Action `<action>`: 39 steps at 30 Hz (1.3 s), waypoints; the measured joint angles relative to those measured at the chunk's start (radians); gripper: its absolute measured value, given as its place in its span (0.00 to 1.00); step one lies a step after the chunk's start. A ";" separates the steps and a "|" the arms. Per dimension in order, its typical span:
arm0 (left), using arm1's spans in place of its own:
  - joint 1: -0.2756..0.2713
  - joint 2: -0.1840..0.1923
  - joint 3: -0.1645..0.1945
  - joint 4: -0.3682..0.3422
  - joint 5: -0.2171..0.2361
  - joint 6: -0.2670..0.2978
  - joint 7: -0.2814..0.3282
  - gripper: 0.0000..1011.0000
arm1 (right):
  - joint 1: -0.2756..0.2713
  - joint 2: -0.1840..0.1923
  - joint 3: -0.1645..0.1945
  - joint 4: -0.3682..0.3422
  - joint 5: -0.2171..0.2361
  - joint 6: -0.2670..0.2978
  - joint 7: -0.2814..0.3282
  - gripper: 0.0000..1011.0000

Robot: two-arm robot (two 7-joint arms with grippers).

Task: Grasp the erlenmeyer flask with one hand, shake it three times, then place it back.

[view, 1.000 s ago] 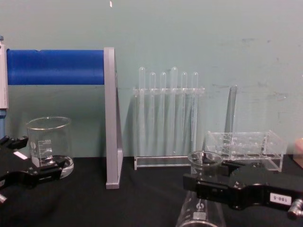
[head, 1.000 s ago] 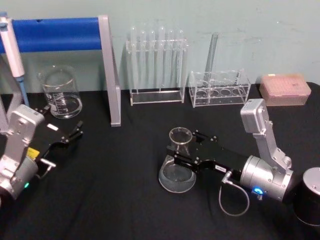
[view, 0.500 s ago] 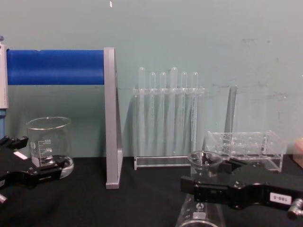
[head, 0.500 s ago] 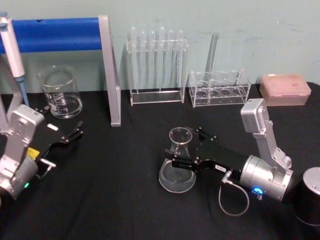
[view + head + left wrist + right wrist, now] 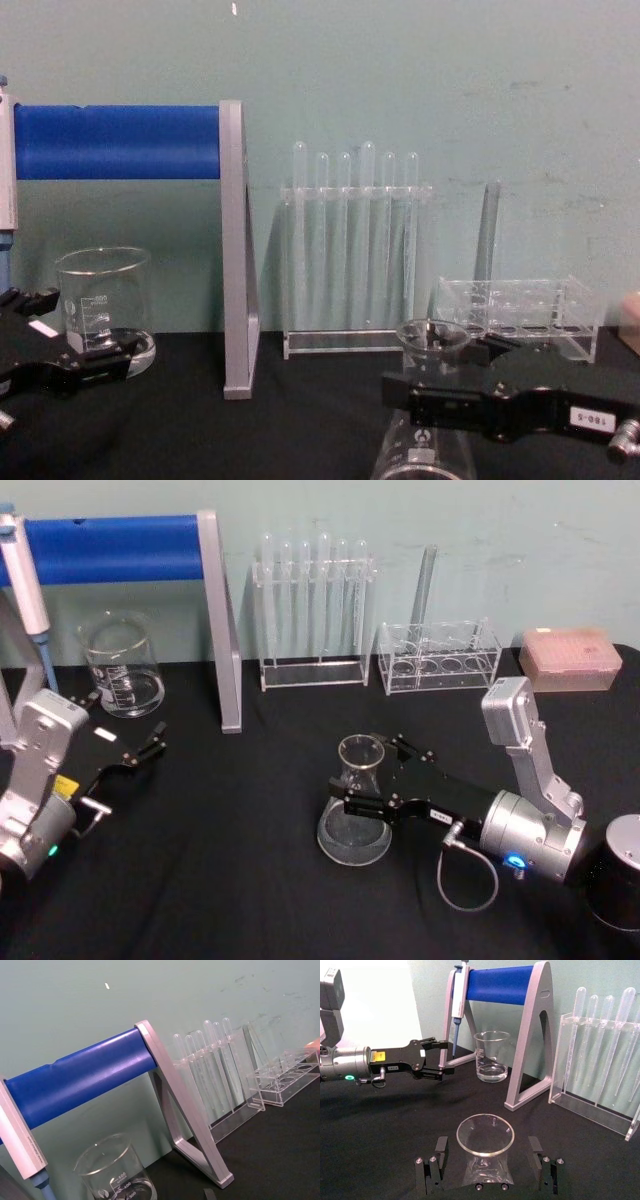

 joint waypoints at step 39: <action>0.000 0.000 0.000 0.000 0.000 0.000 0.000 0.99 | -0.228 0.051 0.223 -0.159 0.013 -0.019 -0.237 0.99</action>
